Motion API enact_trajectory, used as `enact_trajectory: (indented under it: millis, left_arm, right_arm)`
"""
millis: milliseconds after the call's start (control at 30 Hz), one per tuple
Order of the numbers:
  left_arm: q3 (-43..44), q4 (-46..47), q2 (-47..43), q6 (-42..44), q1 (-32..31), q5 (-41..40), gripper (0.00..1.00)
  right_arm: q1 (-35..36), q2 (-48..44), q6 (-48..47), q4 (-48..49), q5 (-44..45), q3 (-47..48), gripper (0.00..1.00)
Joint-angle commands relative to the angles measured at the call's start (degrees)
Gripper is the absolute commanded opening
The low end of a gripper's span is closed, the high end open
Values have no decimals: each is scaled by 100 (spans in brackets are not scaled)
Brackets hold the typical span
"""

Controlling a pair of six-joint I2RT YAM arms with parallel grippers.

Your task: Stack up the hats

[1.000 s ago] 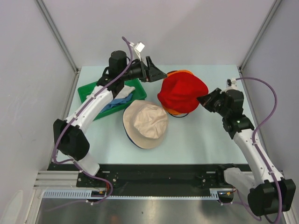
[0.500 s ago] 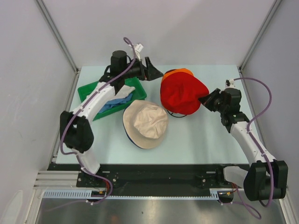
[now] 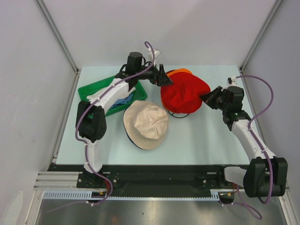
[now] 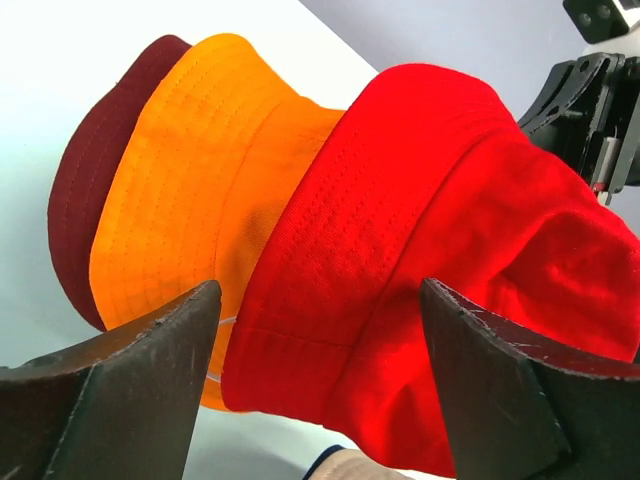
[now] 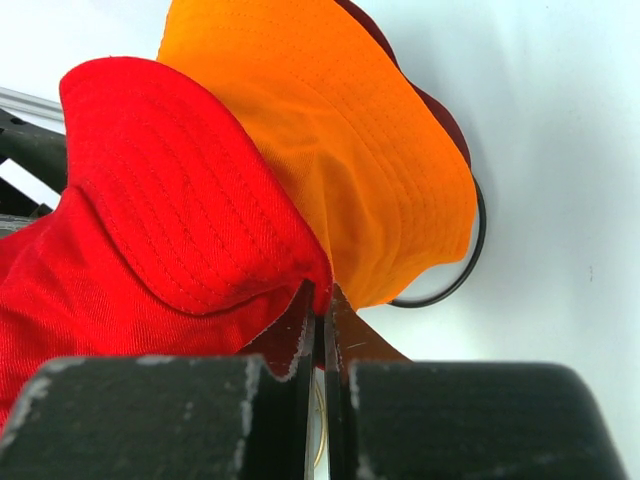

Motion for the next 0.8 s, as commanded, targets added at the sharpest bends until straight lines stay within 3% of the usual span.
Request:
enact_trajectory:
  millis: [0, 67, 100, 233, 267, 400, 500, 767]
  left_arm:
    - [237, 277, 77, 215, 12, 244, 84]
    - [211, 355, 60, 189, 12, 252, 81]
    - [176, 399, 77, 154, 12, 321, 68]
    - [53, 628, 25, -31, 12, 436, 40]
    - [18, 872, 16, -153, 12, 462, 29]
    - [-97, 1260, -20, -453, 12, 506, 3]
    - [-18, 1507, 59, -690, 20, 419, 0]
    - [1079, -118, 710, -454, 117, -1004, 0]
  right_arm:
    - [-61, 81, -99, 321, -61, 283, 0]
    - [-61, 90, -90, 321, -87, 292, 0]
    - [-61, 107, -108, 304, -79, 274, 0]
    - [-70, 90, -117, 277, -78, 265, 0]
    - [-70, 81, -117, 269, -87, 265, 0]
    - [-96, 28, -152, 216, -35, 274, 0]
    - [-123, 142, -178, 181, 9, 336, 0]
    - [-105, 818, -398, -136, 115, 652, 0]
